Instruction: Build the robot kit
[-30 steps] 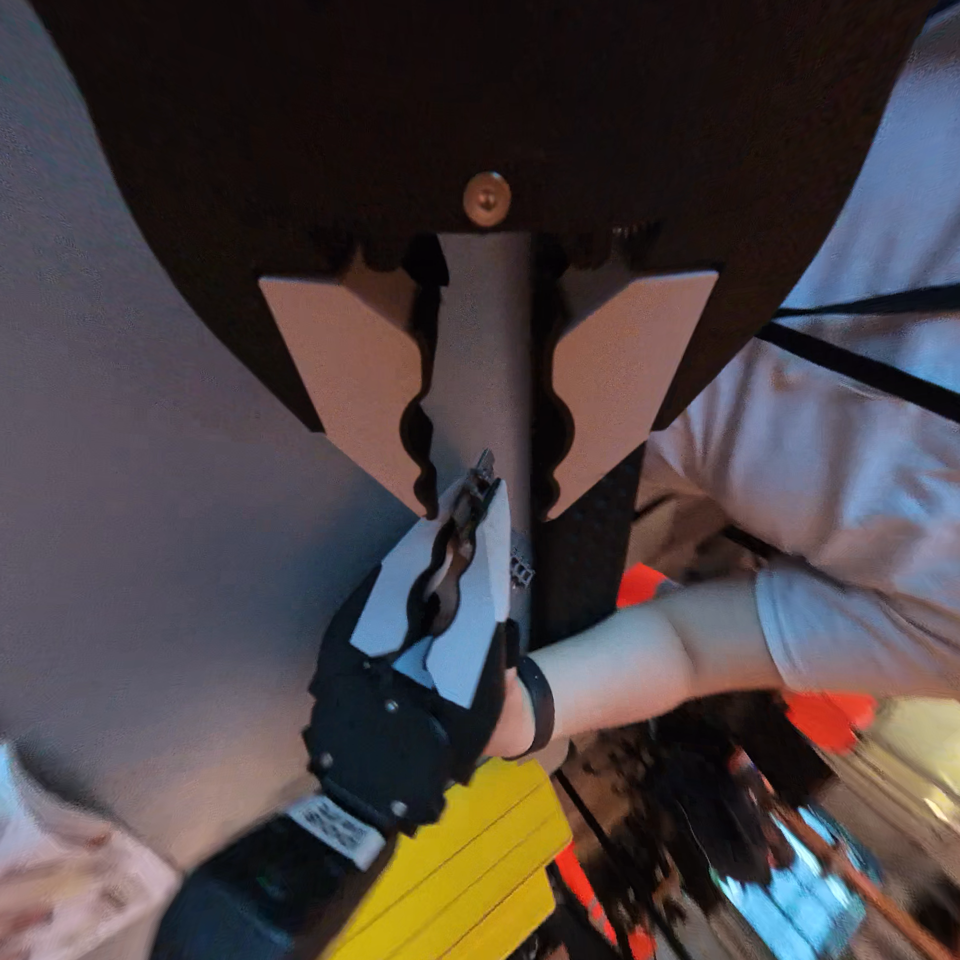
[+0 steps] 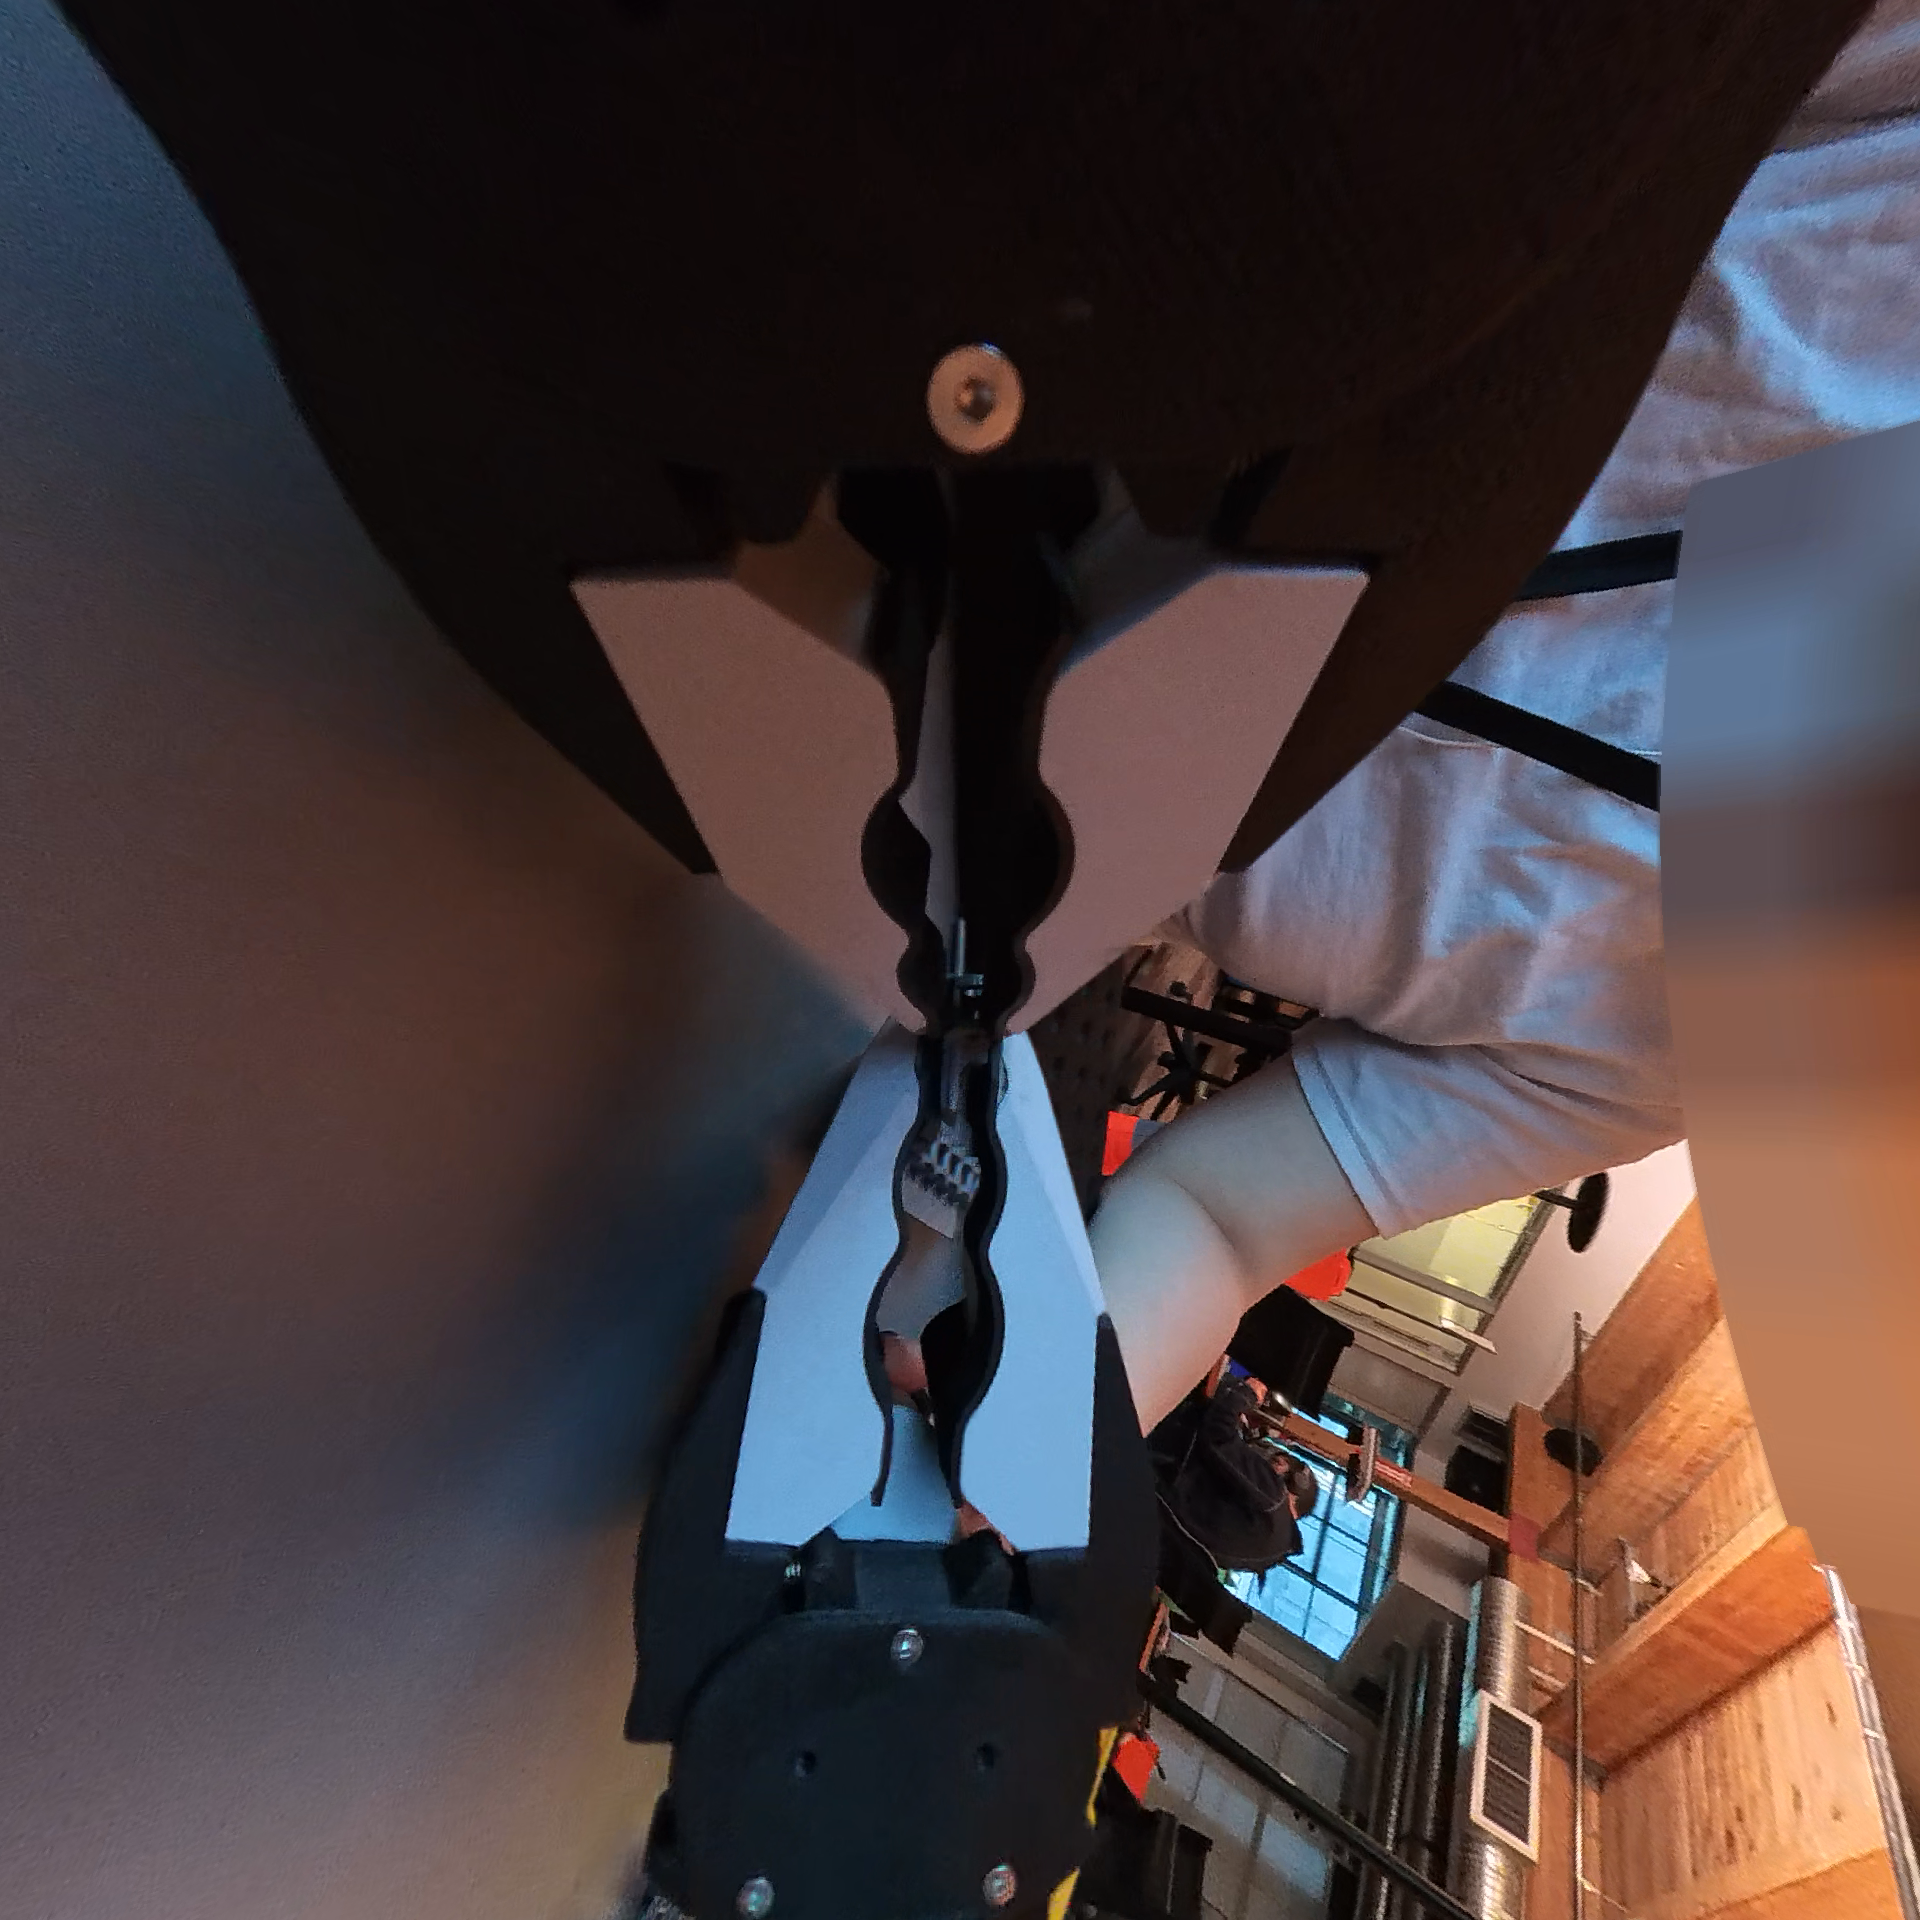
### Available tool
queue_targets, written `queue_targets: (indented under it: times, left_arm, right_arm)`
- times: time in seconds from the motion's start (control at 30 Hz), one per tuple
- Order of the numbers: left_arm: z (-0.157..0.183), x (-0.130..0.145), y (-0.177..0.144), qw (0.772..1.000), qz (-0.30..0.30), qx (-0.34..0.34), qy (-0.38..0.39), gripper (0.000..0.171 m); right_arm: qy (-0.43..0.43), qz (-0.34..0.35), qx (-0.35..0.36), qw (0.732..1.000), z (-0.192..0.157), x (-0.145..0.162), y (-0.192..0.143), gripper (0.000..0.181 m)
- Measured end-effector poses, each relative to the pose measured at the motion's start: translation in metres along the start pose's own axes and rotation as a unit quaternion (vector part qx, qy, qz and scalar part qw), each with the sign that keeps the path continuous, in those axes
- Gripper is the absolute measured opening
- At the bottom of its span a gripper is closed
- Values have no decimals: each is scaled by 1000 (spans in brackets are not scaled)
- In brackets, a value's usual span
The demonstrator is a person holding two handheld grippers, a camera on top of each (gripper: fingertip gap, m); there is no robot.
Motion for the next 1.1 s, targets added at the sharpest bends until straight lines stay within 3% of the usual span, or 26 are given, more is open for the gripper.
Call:
queue_targets:
  times: [0.27, 0.43, 0.57, 1.1]
  left_arm:
    - [6, 3, 1, 1000, -1, 12, 23, 38]
    - [4, 4, 0, 1000, -2, -1, 17, 27]
    - [0, 3, 0, 1000, 1, 10, -10, 37]
    - [1, 6, 1, 1000, 1, -2, -9, 22]
  right_arm:
    - [-5, -11, 36, 999, 1, 1, 0, 4]
    - [-39, -16, 94, 995, -6, 0, 3, 4]
    - [-60, -20, 166, 984, -7, 1, 3, 4]
    - [-93, -7, 260, 961, -23, 4, 11, 4]
Point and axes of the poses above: each gripper's, where its closed fingertips meet, y out along the fingers, x out of its underside, z = x × y across the jaws, the point moved 7 cm from there along -y, back along the fingers, and after that the axes turned 12 degrees about -z, right-handed, at the moved point
